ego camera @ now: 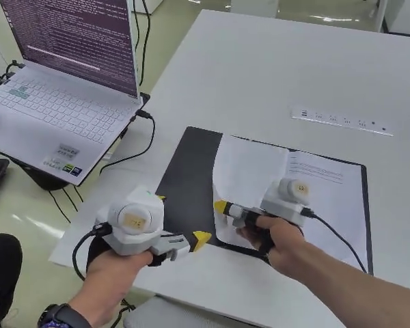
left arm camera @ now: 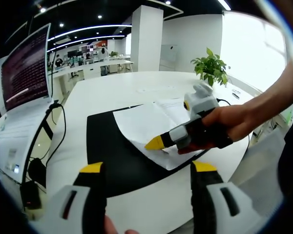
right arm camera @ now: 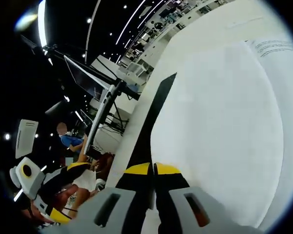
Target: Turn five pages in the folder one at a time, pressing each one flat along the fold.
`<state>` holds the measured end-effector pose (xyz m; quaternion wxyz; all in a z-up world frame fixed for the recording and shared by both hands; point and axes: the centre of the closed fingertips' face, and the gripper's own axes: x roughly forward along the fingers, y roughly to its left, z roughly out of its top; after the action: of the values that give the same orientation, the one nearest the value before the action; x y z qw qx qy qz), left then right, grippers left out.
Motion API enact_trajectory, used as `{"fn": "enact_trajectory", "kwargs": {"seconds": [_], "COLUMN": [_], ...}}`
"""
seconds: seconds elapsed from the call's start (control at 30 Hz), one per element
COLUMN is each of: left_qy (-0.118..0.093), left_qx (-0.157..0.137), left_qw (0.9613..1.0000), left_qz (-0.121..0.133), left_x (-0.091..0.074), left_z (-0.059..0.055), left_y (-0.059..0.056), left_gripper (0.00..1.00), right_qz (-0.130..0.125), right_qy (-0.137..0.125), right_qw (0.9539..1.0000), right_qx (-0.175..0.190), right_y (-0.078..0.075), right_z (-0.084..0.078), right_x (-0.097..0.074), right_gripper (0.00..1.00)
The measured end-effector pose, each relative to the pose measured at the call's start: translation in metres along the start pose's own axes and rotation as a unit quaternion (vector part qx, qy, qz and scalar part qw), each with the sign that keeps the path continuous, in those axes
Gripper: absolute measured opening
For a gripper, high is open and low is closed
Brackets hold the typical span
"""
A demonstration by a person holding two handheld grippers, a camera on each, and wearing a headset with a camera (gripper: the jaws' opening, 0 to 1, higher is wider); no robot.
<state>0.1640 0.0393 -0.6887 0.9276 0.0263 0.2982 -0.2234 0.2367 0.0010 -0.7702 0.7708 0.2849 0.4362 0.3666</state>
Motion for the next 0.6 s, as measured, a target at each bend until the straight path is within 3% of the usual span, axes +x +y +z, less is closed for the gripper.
{"fn": "enact_trajectory", "kwargs": {"seconds": [0.07,0.3,0.6], "left_qy": [0.000,-0.001,0.004], "left_qx": [-0.002,-0.006,-0.014], "left_qw": [1.0000,1.0000,0.9999], "left_qz": [0.002,0.006,0.005], "left_x": [0.000,-0.001,-0.001], "left_z": [0.000,-0.001,-0.007], "left_y": [0.001,0.005,0.004], "left_gripper": [0.70,0.70,0.70], "right_qz": [-0.014,-0.020,-0.014], "right_qy": [0.006,0.011,0.008], "right_qw": [0.9999,0.9997,0.9997], "right_qx": [-0.003,0.009,0.018], "right_y": [-0.004,-0.010,-0.011], "right_z": [-0.003,-0.005,-0.011], "right_x": [0.002,0.003,0.000], "right_gripper": [0.00,0.02,0.13]}}
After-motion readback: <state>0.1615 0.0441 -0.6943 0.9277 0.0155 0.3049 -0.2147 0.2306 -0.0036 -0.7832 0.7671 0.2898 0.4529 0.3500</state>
